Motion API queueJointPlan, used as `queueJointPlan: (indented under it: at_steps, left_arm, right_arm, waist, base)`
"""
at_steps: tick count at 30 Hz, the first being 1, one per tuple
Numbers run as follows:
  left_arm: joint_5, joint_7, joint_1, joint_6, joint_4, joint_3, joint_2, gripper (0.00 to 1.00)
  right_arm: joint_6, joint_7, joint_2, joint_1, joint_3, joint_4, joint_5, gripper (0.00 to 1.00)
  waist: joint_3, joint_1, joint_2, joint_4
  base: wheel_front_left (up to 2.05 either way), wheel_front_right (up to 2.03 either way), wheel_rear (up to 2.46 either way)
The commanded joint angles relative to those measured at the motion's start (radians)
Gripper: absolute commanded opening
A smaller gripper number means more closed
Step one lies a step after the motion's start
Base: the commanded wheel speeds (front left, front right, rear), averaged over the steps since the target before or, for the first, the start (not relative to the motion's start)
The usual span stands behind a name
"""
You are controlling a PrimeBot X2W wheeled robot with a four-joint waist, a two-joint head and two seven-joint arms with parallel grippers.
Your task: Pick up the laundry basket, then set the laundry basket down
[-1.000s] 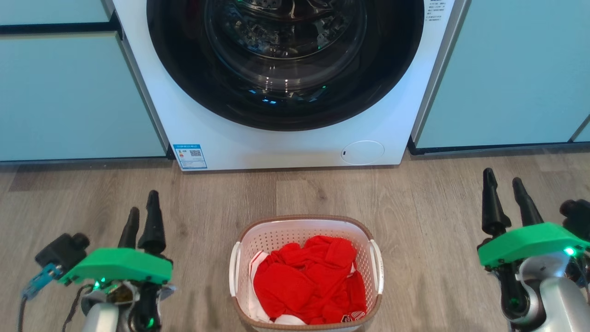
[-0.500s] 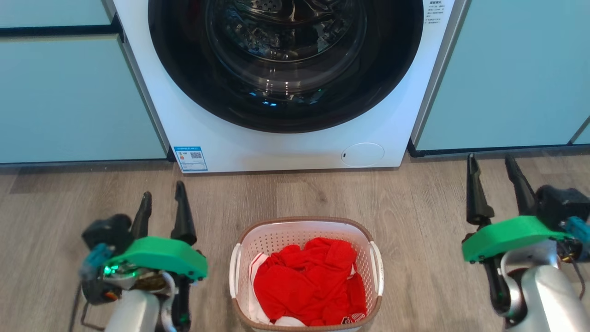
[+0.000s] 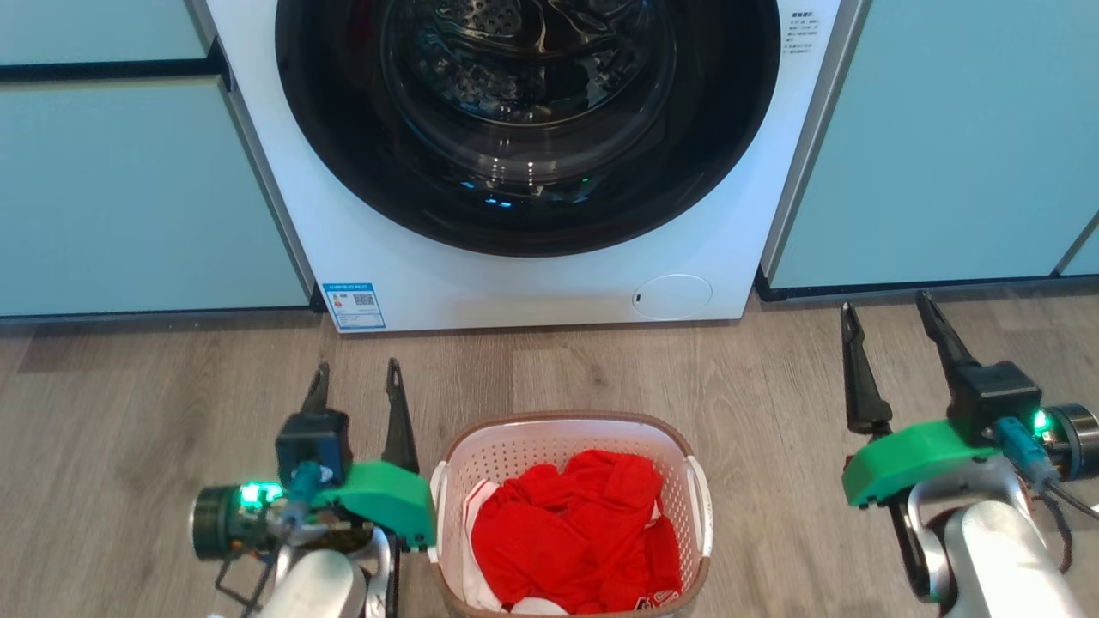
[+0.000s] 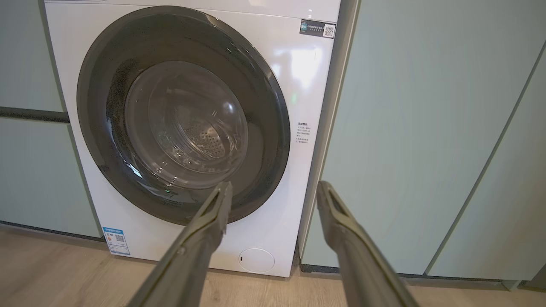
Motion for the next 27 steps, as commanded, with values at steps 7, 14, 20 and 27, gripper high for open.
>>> queueJointPlan:
  at_steps: [7,14,20,27]
  left_arm:
    - [0.05,-0.04,-0.084,0.004,0.04,-0.036,0.014,1.0]
    - [0.048,-0.061,-0.078,-0.046,0.03,0.02,-0.025,1.0]
    - [0.123,-0.078,-0.07,-0.079,0.005,0.075,-0.053,1.0]
    - [0.162,-0.092,-0.047,-0.108,-0.059,0.139,-0.079,1.0]
  right_arm:
    - [0.006,-0.037,-0.001,-0.034,0.025,0.028,-0.077,1.0]
    - [0.007,-0.057,0.004,-0.04,0.03,0.058,-0.131,1.0]
    - [0.007,-0.075,0.003,-0.048,0.042,0.036,-0.189,1.0]
    - [0.007,-0.088,0.004,-0.039,0.051,0.009,-0.226,1.0]
  waist:
    - [-0.012,0.0,0.0,0.002]
    - [-0.017,0.0,0.0,0.002]
    - [-0.018,0.0,0.0,0.001]
    - [-0.015,0.0,0.0,0.0]
  base:
    - [0.0,0.0,0.0]
    - [0.0,0.0,0.0]
    - [0.0,0.0,0.0]
    - [0.0,0.0,0.0]
